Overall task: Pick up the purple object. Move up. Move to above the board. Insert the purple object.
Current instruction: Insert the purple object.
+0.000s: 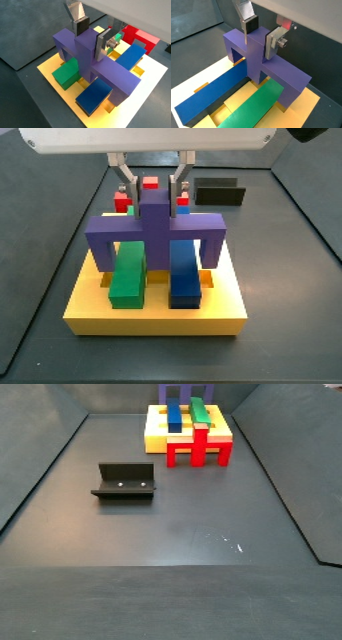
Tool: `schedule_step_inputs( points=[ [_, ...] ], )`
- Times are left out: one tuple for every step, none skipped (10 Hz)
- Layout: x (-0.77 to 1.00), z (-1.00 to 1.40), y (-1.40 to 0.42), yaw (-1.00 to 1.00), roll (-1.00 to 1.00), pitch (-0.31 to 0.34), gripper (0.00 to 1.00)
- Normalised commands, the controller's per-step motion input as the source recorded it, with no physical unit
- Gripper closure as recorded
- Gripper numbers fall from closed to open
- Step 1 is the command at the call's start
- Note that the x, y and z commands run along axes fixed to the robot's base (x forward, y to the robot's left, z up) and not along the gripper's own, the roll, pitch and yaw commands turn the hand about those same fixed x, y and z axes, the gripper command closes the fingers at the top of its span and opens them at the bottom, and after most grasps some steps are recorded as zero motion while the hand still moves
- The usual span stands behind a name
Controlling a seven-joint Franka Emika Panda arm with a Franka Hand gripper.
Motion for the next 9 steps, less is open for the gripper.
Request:
schedule_step_inputs(
  points=[
    [0.00, 0.00, 0.00, 0.00, 0.00, 0.054, 1.00],
    [0.00, 0.00, 0.00, 0.00, 0.00, 0.043, 1.00],
    [-0.03, 0.00, 0.00, 0.00, 0.00, 0.041, 1.00],
    [-0.17, 0.07, 0.00, -0.03, -0.04, 0.000, 1.00],
    [-0.10, 0.12, 0.00, -0.06, -0.05, 0.000, 1.00],
    [-0.06, 0.22, 0.00, -0.07, -0.07, 0.000, 1.00],
    [-0.03, 0.10, 0.00, -0.05, -0.06, 0.000, 1.00],
    [0.00, -0.11, 0.00, 0.00, -0.01, 0.000, 1.00],
    [0.09, -0.24, 0.00, 0.00, -0.02, 0.000, 1.00]
  ],
)
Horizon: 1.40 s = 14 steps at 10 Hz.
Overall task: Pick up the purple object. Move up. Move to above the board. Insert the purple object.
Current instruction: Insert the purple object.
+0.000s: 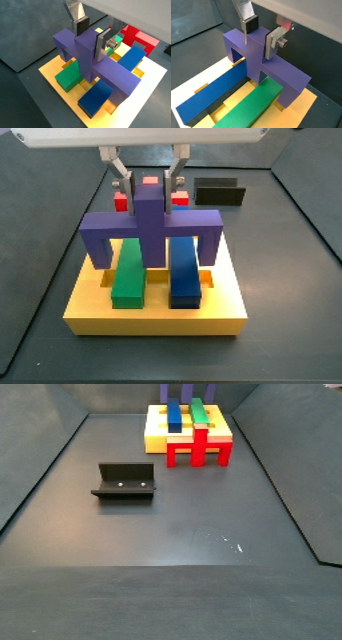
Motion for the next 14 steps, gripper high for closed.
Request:
schedule_step_inputs(
  points=[
    [0.04, -0.29, 0.00, 0.00, 0.00, 0.000, 1.00],
    [0.08, -0.23, 0.00, 0.00, -0.01, 0.000, 1.00],
    [0.19, -0.11, 0.00, 0.00, -0.05, 0.000, 1.00],
    [0.07, -0.10, 0.00, 0.00, -0.05, 0.000, 1.00],
    [0.00, 0.02, 0.00, 0.00, -0.07, 0.000, 1.00],
    [0.00, 0.16, 0.00, 0.00, -0.10, 0.000, 1.00],
    [-0.02, 0.21, 0.00, 0.00, -0.10, 0.000, 1.00],
    [-0.11, 0.25, 0.00, 0.00, -0.10, 0.000, 1.00],
    [-0.07, 0.20, 0.00, 0.00, -0.08, 0.000, 1.00],
    [0.00, 0.00, 0.00, 0.00, -0.02, 0.000, 1.00],
    [0.00, -0.08, 0.00, 0.00, 0.00, 0.000, 1.00],
    [0.05, -0.17, 0.00, 0.00, 0.01, 0.000, 1.00],
    [0.00, -0.20, 0.00, 0.00, 0.01, 0.000, 1.00],
    [0.00, -0.19, 0.00, 0.00, 0.01, 0.000, 1.00]
  ],
)
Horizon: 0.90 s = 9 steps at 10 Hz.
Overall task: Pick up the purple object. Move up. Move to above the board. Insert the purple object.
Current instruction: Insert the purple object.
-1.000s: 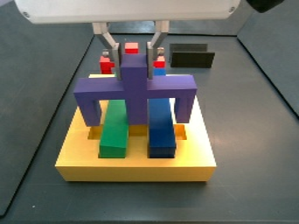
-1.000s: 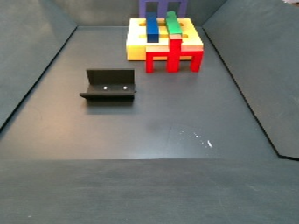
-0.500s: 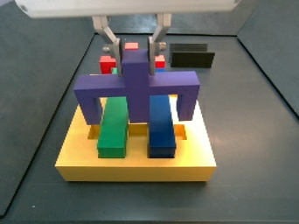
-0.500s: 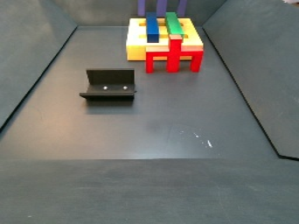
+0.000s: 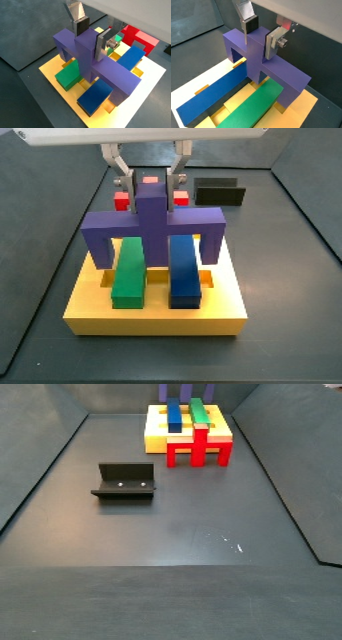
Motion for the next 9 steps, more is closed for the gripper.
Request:
schedule_step_inputs(
  points=[
    [0.00, -0.23, 0.00, 0.00, 0.00, 0.000, 1.00],
    [0.00, -0.25, -0.01, 0.00, 0.00, -0.003, 1.00],
    [0.21, -0.15, 0.00, 0.03, 0.00, 0.000, 1.00],
    [0.08, -0.18, 0.00, 0.01, 0.00, 0.000, 1.00],
    [0.02, -0.14, 0.00, 0.00, 0.00, 0.000, 1.00],
    [0.01, -0.12, 0.00, 0.00, 0.00, 0.000, 1.00],
    [0.00, -0.12, -0.02, 0.00, 0.00, 0.000, 1.00],
    [0.00, -0.18, -0.05, 0.00, 0.05, 0.000, 1.00],
    [0.00, -0.18, -0.11, 0.00, 0.09, 0.000, 1.00]
  ],
)
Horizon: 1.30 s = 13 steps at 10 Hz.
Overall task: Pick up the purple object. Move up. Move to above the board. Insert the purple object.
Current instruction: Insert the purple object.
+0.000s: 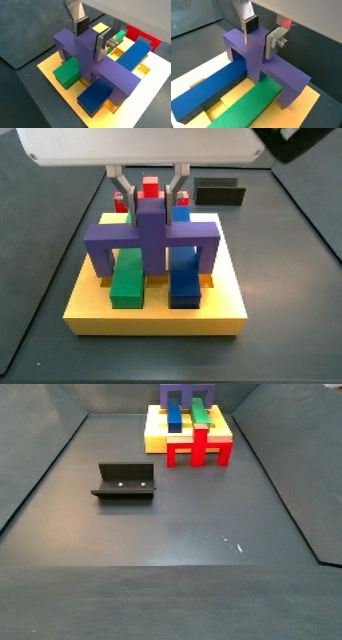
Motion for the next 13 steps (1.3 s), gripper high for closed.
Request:
schedule_step_inputs(
  points=[
    [0.00, -0.19, -0.14, 0.00, 0.17, 0.000, 1.00],
    [0.02, -0.10, -0.11, 0.00, 0.17, 0.007, 1.00],
    [0.09, -0.08, -0.07, 0.00, 0.11, 0.000, 1.00],
    [0.15, -0.02, -0.04, 0.00, 0.04, 0.000, 1.00],
    [0.14, -0.02, -0.01, 0.00, 0.00, 0.000, 1.00],
    [0.13, -0.06, -0.09, 0.00, 0.00, 0.000, 1.00],
    [0.13, -0.10, -0.16, 0.00, 0.00, 0.000, 1.00],
    [0.09, -0.16, -0.13, 0.00, -0.02, 0.000, 1.00],
    [0.03, -0.21, -0.07, 0.00, 0.00, 0.000, 1.00],
    [0.00, -0.21, -0.02, 0.00, 0.00, 0.000, 1.00],
    [0.00, -0.22, 0.00, 0.00, 0.00, 0.000, 1.00],
    [0.00, -0.31, 0.00, 0.00, 0.05, 0.000, 1.00],
    [0.08, -0.23, 0.00, 0.00, 0.06, 0.000, 1.00]
  ],
)
